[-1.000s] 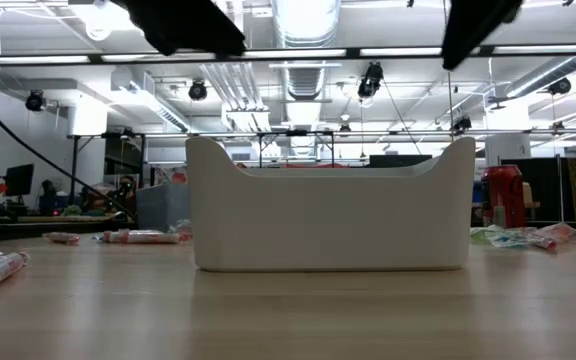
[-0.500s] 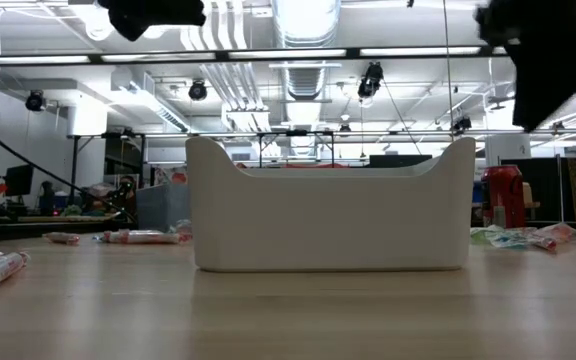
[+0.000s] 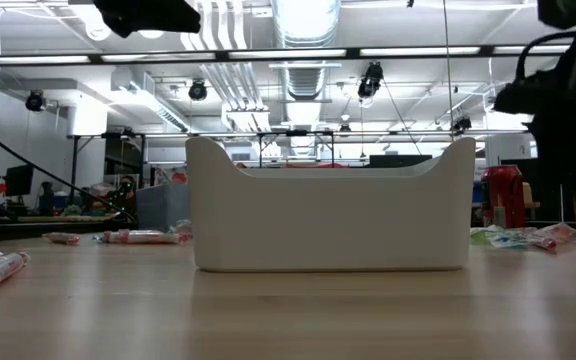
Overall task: Sort candy
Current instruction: Put the white candy into the green bin
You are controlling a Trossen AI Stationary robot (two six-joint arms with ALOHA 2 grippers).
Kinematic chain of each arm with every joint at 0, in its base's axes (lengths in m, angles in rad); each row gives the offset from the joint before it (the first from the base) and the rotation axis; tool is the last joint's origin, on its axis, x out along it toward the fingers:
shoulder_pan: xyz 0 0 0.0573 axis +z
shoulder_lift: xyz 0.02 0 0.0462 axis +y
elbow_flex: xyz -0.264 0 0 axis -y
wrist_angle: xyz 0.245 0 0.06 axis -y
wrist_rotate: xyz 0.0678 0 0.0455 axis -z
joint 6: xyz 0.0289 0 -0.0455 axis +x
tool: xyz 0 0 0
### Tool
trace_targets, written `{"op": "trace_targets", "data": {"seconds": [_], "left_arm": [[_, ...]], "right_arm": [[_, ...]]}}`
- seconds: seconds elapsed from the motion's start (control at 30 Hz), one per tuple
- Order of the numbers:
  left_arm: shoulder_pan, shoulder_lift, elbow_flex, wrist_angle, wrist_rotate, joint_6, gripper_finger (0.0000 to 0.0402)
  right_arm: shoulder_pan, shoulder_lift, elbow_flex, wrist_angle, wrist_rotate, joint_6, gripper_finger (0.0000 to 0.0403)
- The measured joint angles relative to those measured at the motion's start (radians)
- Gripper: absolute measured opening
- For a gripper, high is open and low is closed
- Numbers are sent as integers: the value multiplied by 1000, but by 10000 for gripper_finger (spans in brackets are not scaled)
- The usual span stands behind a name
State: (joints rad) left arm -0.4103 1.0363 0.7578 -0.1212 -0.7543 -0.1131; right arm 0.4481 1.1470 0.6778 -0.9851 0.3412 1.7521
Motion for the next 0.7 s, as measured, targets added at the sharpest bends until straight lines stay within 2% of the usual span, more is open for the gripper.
{"op": "trace_targets", "data": {"seconds": [0.27, 0.7], "left_arm": [[0, 1, 0, 0, -25, 22, 91], [0, 3, -1, -5, -25, 16, 91]], "right_arm": [[-57, 51, -43, 84, 3, -24, 172], [-76, 226, -44, 153, 17, -51, 154]]}}
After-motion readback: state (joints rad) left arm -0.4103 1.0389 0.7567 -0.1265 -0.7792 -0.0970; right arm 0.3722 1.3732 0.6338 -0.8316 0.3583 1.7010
